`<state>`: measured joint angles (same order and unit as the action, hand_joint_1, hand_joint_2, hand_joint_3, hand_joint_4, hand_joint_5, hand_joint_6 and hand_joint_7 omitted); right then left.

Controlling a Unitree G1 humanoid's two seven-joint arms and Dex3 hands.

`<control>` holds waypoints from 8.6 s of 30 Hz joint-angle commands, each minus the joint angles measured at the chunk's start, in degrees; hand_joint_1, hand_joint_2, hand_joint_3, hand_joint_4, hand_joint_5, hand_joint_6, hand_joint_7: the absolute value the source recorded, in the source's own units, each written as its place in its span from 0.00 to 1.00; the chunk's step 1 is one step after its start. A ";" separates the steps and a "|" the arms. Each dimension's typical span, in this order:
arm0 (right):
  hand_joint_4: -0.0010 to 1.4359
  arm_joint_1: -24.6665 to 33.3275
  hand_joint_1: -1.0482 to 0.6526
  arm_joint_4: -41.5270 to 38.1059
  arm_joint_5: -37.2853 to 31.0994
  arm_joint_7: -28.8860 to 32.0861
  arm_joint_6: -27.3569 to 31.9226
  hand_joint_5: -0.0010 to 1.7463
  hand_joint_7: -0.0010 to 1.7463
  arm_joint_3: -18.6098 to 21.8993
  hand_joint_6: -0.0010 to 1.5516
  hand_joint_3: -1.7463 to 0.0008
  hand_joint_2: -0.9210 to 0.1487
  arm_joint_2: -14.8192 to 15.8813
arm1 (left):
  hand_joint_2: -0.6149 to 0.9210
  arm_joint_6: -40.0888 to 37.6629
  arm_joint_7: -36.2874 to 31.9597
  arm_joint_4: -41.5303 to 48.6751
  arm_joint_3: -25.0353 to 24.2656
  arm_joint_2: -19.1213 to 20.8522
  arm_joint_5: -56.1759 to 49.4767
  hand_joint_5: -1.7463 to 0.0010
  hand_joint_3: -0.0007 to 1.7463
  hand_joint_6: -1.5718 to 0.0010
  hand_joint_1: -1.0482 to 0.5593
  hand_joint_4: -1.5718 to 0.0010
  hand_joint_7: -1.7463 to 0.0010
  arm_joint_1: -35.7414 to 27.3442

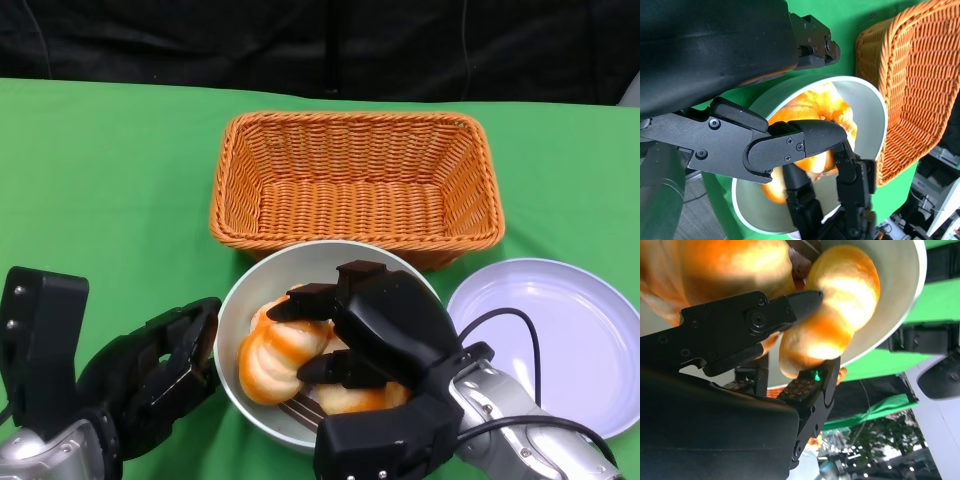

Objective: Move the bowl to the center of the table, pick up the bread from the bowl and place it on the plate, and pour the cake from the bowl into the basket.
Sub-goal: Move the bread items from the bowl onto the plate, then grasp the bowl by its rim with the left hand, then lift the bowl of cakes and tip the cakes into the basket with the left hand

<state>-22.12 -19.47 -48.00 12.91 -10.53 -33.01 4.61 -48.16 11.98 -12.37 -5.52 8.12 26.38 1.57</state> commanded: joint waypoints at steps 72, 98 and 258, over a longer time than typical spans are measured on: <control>0.74 14.77 0.53 29.00 26.91 -3.22 -14.37 1.00 0.94 35.14 0.55 0.00 0.71 6.61 | 1.00 3.78 3.14 2.57 -1.67 2.19 0.19 0.82 0.35 0.89 0.20 1.00 1.00 0.21; 0.66 21.46 0.54 22.58 14.90 -9.65 2.96 1.00 0.88 33.32 0.52 0.12 0.63 14.21 | 1.00 3.60 3.56 1.13 -2.24 2.12 0.99 0.83 0.35 0.90 0.20 1.00 1.00 -1.03; 0.64 44.18 0.58 31.21 29.43 -8.13 -30.01 1.00 0.78 28.54 0.55 0.00 0.75 0.63 | 0.52 61.95 -8.50 39.02 5.08 -21.34 -12.58 0.00 0.97 0.46 0.49 0.35 0.00 30.16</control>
<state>21.52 10.76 -19.18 4.77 -40.31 -4.61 4.75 14.52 4.02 26.32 1.03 -12.84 12.15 29.72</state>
